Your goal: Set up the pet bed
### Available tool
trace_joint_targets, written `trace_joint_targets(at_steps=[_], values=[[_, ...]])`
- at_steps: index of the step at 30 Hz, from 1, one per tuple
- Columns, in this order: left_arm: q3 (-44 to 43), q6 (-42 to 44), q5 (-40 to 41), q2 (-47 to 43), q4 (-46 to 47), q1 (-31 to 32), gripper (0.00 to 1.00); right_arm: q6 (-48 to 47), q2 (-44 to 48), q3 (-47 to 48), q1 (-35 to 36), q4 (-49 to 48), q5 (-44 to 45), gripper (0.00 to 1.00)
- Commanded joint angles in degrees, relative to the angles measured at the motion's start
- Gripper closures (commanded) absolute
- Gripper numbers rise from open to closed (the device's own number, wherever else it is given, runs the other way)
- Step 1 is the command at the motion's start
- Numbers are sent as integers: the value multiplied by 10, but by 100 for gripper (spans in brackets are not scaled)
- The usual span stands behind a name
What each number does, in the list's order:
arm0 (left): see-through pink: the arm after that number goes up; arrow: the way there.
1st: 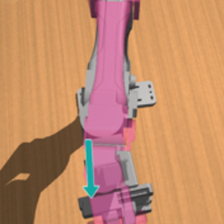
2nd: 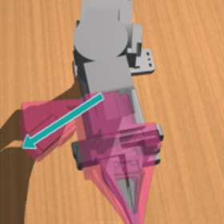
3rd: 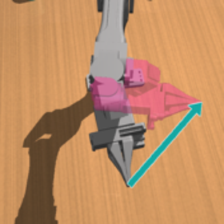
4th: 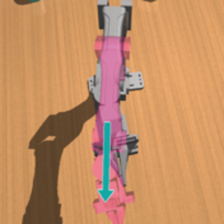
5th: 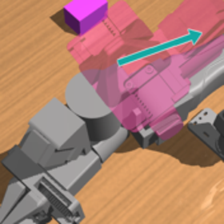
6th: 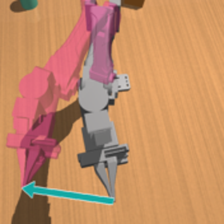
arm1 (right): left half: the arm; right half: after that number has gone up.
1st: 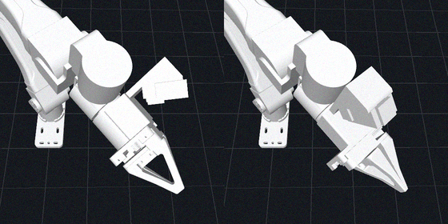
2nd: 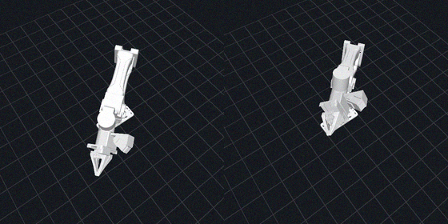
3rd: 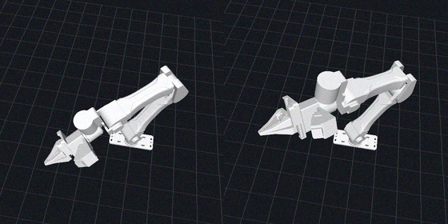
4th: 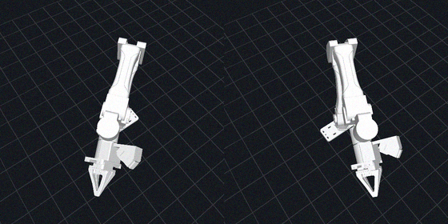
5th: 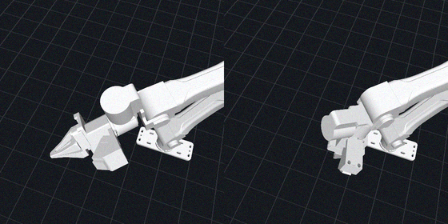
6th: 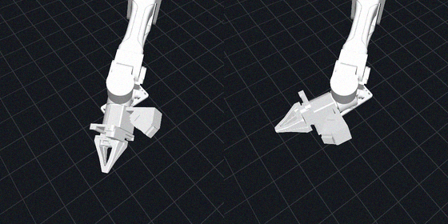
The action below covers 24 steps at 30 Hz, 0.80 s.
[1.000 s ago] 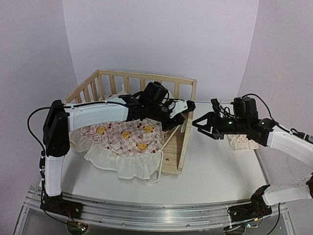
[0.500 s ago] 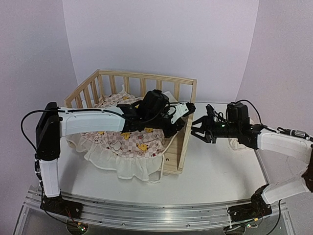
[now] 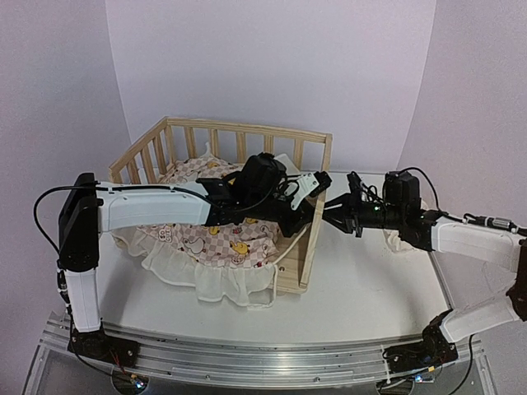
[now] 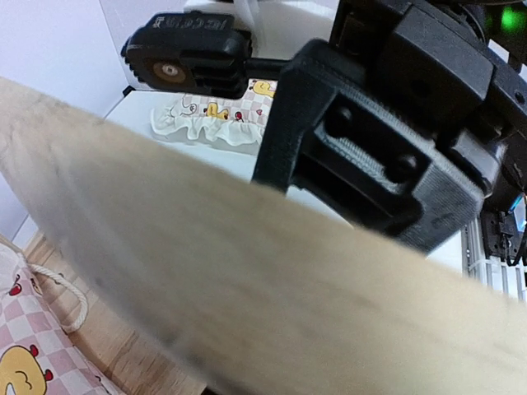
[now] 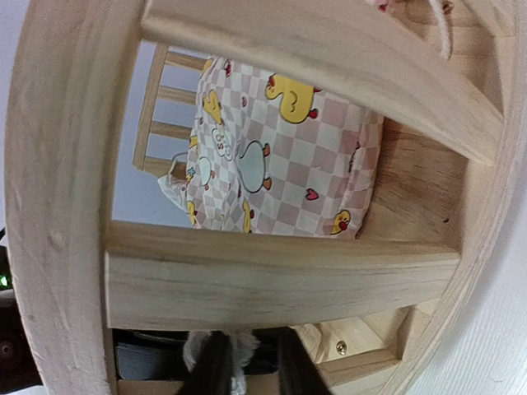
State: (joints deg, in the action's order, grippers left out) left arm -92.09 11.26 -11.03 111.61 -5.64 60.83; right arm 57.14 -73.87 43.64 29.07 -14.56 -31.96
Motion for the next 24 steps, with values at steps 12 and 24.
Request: trace_joint_targets(at_steps=[12, 24], values=[[-17, 49, -48, 7, 73, 11, 100, -20, 94, -40, 11, 24, 15, 100], [-9, 86, -65, 3, 68, 11, 81, -51, 143, -46, 11, 101, 78, 100]])
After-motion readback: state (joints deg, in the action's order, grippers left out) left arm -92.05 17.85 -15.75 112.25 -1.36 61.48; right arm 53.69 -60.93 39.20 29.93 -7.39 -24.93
